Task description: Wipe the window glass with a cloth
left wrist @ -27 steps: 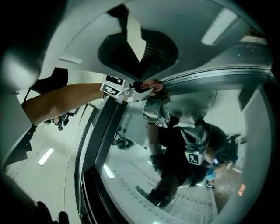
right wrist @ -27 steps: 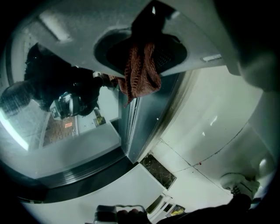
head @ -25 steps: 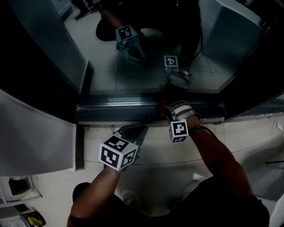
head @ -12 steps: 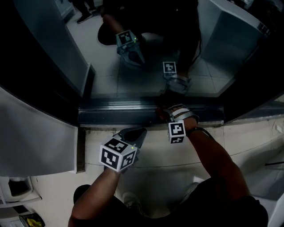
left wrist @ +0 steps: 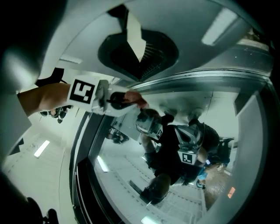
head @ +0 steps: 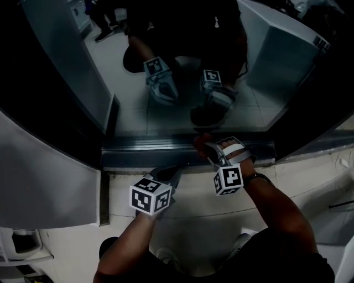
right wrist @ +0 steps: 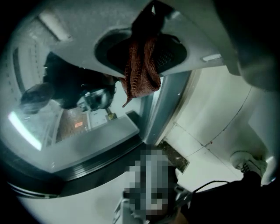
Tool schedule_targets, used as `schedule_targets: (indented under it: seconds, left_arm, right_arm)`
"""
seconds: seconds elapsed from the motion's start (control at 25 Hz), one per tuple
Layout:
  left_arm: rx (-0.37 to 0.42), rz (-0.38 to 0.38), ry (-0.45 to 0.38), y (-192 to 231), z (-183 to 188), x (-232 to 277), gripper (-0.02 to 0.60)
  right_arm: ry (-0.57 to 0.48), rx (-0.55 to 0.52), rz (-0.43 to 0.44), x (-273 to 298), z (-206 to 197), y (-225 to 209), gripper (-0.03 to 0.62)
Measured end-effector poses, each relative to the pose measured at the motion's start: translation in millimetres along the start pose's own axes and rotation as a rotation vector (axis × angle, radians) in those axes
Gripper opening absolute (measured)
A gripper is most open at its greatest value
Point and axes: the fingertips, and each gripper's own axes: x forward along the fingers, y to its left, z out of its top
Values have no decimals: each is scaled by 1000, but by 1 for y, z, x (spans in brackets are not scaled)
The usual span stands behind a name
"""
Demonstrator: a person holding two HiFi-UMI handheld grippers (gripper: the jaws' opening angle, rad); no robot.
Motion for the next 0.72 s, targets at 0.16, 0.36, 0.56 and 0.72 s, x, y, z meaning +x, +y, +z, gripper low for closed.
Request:
schedule_targets:
  seconds: [0.16, 0.36, 0.56, 0.72]
  left_arm:
    - [-6, -4, 2, 2, -1, 4, 17]
    - [-4, -12, -6, 0, 3, 9, 17]
    - [-5, -6, -8, 3, 5, 10, 17]
    - [-16, 2, -23, 5, 9, 8, 17]
  right_arm:
    - [-70, 60, -198, -54, 26, -85, 77]
    - [-97, 45, -343, -107, 50, -158, 77]
    - [-118, -42, -448, -135, 83, -206, 77]
    - [-125, -89, -509, -133, 102, -231, 77]
